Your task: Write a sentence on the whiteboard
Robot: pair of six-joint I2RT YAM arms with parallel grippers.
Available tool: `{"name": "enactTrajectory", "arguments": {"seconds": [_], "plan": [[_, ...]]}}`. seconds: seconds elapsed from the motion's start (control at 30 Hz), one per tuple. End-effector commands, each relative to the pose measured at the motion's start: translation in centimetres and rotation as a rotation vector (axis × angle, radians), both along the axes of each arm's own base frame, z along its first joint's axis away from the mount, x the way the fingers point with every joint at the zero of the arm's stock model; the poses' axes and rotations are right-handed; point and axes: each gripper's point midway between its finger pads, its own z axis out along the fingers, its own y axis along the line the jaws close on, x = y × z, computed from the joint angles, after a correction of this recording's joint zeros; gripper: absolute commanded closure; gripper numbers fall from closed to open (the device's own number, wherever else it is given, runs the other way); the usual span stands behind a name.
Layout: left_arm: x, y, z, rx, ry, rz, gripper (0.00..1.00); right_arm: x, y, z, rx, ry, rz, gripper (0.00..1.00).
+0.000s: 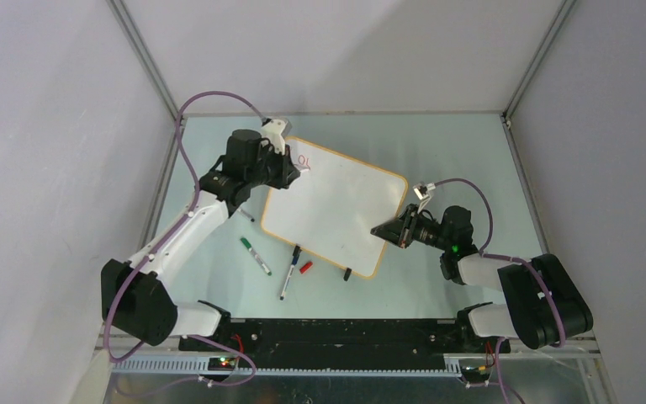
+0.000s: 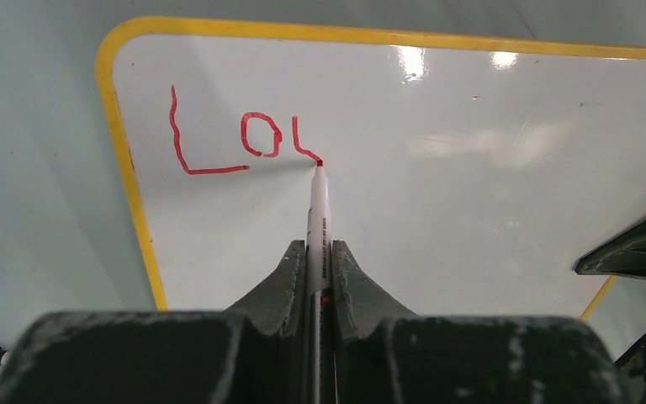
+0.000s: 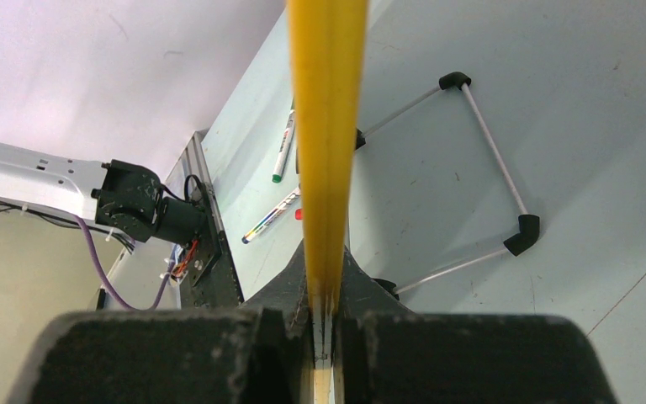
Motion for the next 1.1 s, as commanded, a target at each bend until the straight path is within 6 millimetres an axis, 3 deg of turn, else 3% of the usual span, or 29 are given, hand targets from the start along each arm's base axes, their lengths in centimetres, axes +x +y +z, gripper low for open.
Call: {"name": "enactTrajectory", "arguments": {"seconds": [0.0, 1.07], "plan": [[0.7, 0.1, 1.1, 0.023, -0.039, 0.005, 1.00, 0.7, -0.1, 1.4, -0.010, -0.121, -0.006, 0.94], [2.0, -1.5, 2.7, -0.090, -0.045, -0.017, 1.00, 0.7, -0.1, 1.3, -0.011, -0.119, -0.006, 0.94]]}}
